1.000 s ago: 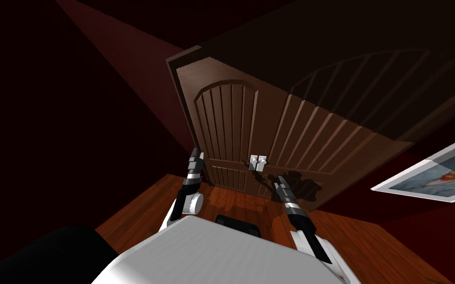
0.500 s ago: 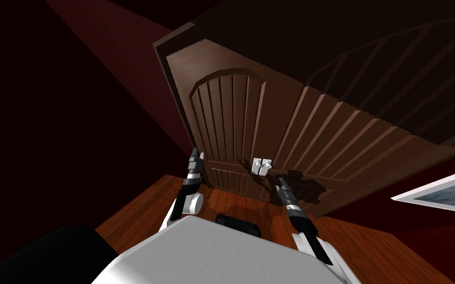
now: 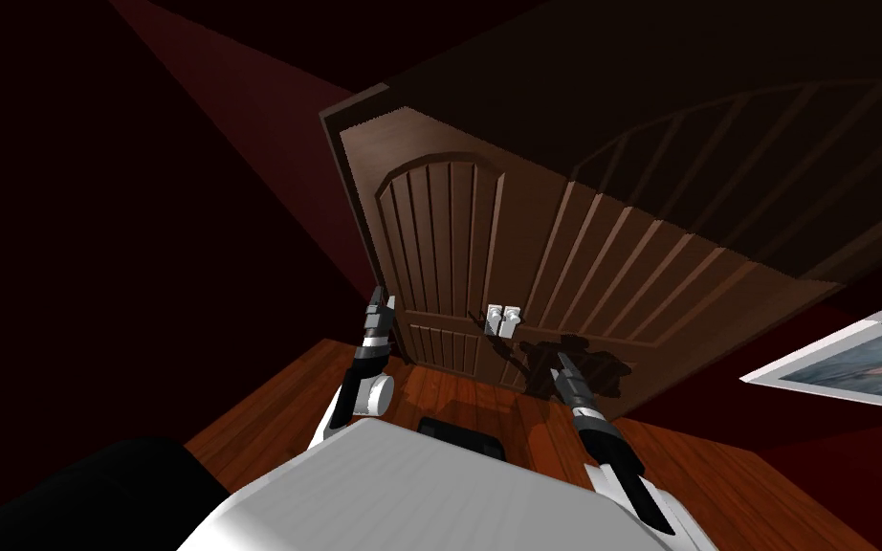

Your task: Pull the door open

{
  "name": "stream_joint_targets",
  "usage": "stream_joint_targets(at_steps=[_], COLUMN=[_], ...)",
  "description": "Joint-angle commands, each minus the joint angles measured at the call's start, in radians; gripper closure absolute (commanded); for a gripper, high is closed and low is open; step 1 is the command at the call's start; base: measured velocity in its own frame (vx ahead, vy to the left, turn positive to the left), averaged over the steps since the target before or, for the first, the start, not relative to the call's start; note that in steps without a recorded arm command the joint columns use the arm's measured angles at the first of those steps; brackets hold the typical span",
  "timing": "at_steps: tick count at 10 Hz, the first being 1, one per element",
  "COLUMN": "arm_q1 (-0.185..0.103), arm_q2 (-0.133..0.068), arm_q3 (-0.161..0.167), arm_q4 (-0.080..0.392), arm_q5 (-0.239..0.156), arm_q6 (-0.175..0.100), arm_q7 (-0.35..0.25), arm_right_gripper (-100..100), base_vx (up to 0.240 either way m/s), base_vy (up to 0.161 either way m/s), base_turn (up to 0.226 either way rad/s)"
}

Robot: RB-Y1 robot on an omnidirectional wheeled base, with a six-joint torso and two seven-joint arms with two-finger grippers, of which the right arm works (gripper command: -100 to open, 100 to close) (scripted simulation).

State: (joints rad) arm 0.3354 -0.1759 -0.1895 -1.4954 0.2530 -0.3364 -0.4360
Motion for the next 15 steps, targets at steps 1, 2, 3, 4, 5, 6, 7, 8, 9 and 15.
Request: stream_joint_targets(at_steps=[1,2,3,4,5,6,7,8,9,15], arm_q1=[0.006,0.004,0.000,-0.006,-0.016,-0.034,-0.044,-0.060,-0.072,-0.107], arm_q2=[-0.013,-0.018,-0.022,-0.025,-0.027,-0.026,-0.023,-0.018,-0.013,0.007], arm_q3=[-0.028,-0.049,-0.067,-0.083,-0.099,-0.109,-0.108,-0.101,-0.094,-0.061], arm_q4=[0.014,0.027,0.039,0.051,0.065,0.077,0.080,0.082,0.082,0.072], arm_q5=[-0.009,-0.014,-0.020,-0.024,-0.030,-0.035,-0.036,-0.036,-0.036,-0.031], arm_q6=[0.002,0.005,0.008,0.010,0.012,0.012,0.011,0.009,0.007,0.002], arm_q7=[-0.002,0.000,0.002,0.004,0.007,0.009,0.010,0.011,0.012,0.015], arm_right_gripper=[-100,-100,-100,-100,-100,-100,-100,-100,-100,100], base_vx=[-0.008,0.007,0.021,0.039,0.080,0.123,0.160,0.208,0.210,0.107], base_vy=[-0.014,-0.020,-0.028,-0.032,-0.041,-0.063,-0.060,-0.053,-0.033,0.038], base_turn=[0.031,0.045,0.066,0.087,0.105,0.215,0.150,0.133,0.178,0.089])
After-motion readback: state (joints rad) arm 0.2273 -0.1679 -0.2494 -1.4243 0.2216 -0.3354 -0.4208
